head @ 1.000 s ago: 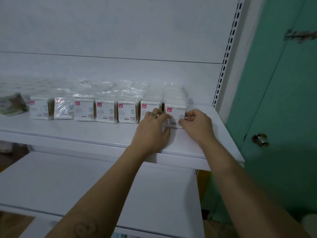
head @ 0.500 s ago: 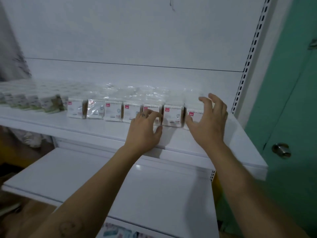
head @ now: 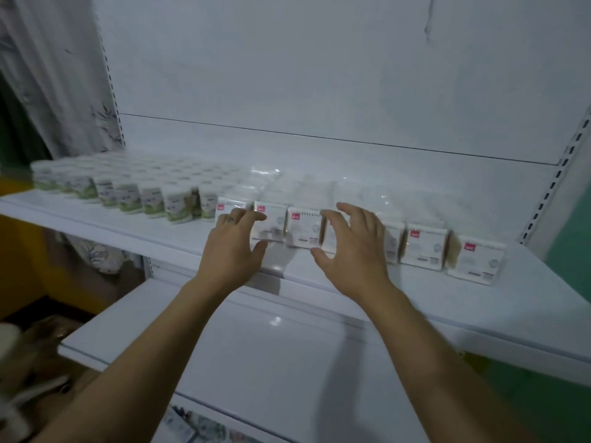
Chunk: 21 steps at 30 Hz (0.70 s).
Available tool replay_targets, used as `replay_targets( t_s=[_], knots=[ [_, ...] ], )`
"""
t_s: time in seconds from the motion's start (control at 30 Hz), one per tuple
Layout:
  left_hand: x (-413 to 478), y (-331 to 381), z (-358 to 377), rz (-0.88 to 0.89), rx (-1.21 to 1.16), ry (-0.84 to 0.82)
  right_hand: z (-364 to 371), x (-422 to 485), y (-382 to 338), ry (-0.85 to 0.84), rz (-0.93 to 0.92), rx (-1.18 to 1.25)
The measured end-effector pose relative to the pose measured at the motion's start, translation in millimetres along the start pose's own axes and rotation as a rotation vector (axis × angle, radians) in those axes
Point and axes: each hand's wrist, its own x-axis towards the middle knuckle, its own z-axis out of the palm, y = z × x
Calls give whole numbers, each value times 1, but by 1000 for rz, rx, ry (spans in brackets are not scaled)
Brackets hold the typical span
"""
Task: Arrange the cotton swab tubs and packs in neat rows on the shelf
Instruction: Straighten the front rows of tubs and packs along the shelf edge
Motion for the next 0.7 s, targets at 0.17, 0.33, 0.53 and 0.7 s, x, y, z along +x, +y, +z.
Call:
replay_targets(
  t_s=[0.17, 0.33, 0.53, 0.7],
  knots=[
    [28, -61, -23, 76, 104, 0, 33, 31, -51, -140, -45, -148],
    [61, -97, -29, 178, 276, -20, 57, 65, -85, -206, -30, -320],
    [93, -105, -26, 353, 484, -56, 75, 103, -96, -361, 1, -557],
    [109, -104, -23, 436, 543, -88, 82, 115, -103, -387, 7, -664]
  ],
)
